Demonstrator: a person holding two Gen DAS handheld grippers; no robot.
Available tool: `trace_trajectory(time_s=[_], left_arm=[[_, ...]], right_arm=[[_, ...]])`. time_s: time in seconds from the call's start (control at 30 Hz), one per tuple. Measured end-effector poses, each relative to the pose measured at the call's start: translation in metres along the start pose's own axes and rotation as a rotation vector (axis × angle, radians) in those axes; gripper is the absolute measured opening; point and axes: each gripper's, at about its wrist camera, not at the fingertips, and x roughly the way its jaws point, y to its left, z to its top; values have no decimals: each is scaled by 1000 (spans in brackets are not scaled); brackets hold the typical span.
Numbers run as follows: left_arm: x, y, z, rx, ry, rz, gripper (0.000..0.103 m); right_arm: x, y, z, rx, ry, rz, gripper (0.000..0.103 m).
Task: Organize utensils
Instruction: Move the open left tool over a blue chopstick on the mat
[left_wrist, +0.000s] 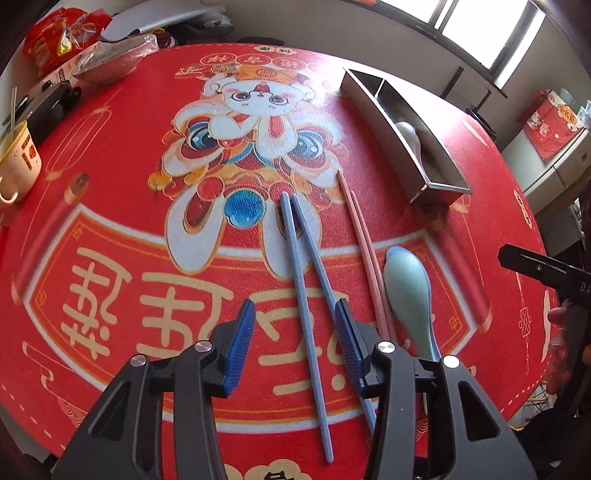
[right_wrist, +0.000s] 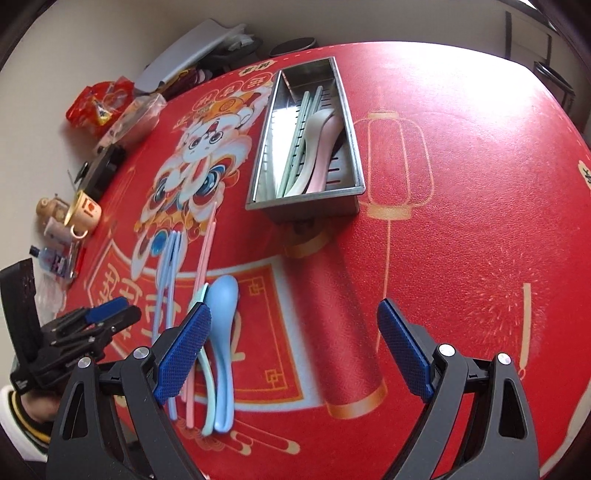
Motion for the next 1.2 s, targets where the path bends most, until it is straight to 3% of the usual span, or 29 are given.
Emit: trace_trajectory(time_s=[0.37, 0.73, 1.2], left_arm=[[24, -7, -6, 18, 36, 47, 21], [28, -19, -2, 76, 20, 94, 21], [29, -17, -2, 85, 21, 78, 21]], right_arm=[[-7, -7, -10, 11, 0, -3, 88], [-10, -12, -13, 24, -10, -14, 88], [-5, -5, -12, 8, 2, -17, 88]])
